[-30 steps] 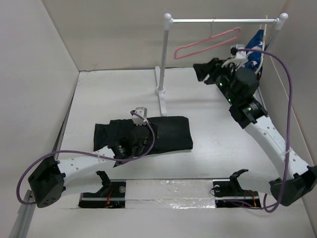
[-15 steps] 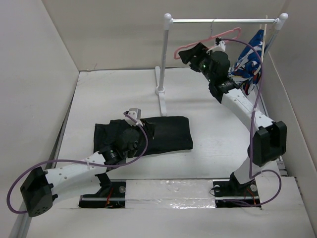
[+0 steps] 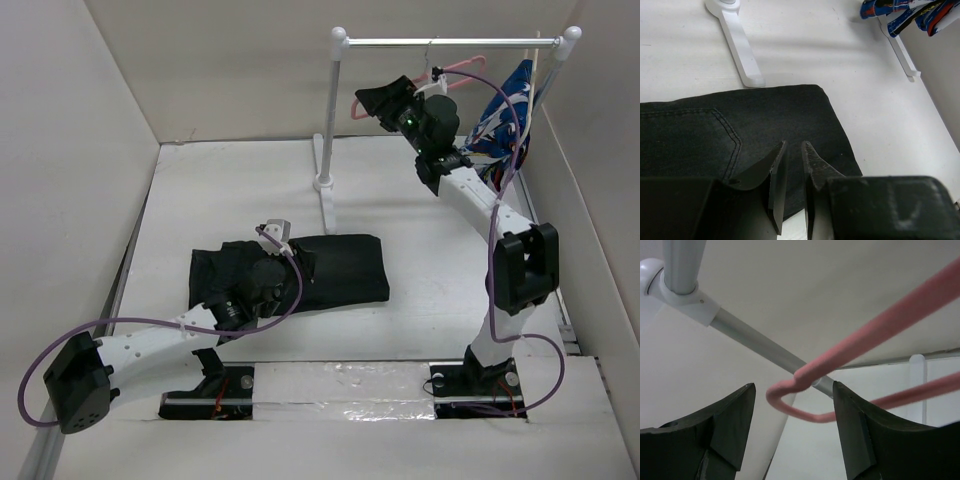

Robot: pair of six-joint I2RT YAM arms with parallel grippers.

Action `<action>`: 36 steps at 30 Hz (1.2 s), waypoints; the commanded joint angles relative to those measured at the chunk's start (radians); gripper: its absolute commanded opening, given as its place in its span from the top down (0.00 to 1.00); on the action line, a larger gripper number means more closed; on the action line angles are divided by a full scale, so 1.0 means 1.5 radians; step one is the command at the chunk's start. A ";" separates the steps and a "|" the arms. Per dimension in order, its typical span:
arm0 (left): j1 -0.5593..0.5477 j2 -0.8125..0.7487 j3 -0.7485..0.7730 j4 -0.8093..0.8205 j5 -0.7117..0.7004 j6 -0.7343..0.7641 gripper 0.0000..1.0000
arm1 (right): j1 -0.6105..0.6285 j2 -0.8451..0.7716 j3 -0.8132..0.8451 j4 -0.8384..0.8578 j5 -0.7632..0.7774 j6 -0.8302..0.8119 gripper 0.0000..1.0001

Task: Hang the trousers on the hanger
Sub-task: Pick up the hanger from the clothesline.

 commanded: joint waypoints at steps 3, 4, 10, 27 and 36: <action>-0.001 0.000 0.002 0.035 0.020 0.006 0.85 | -0.014 0.041 0.078 0.073 -0.061 0.017 0.36; -0.001 0.003 0.002 0.037 0.020 0.007 0.85 | -0.014 0.043 0.078 0.075 -0.061 0.017 0.36; -0.001 0.017 0.009 0.030 0.011 0.006 0.85 | -0.014 0.042 0.067 0.095 -0.068 0.029 0.50; -0.001 0.019 0.009 0.032 0.007 0.007 0.85 | -0.045 -0.070 -0.051 0.133 -0.126 0.009 0.87; -0.001 0.011 0.009 0.021 -0.016 0.009 0.81 | -0.065 -0.125 -0.124 0.178 -0.225 0.022 0.88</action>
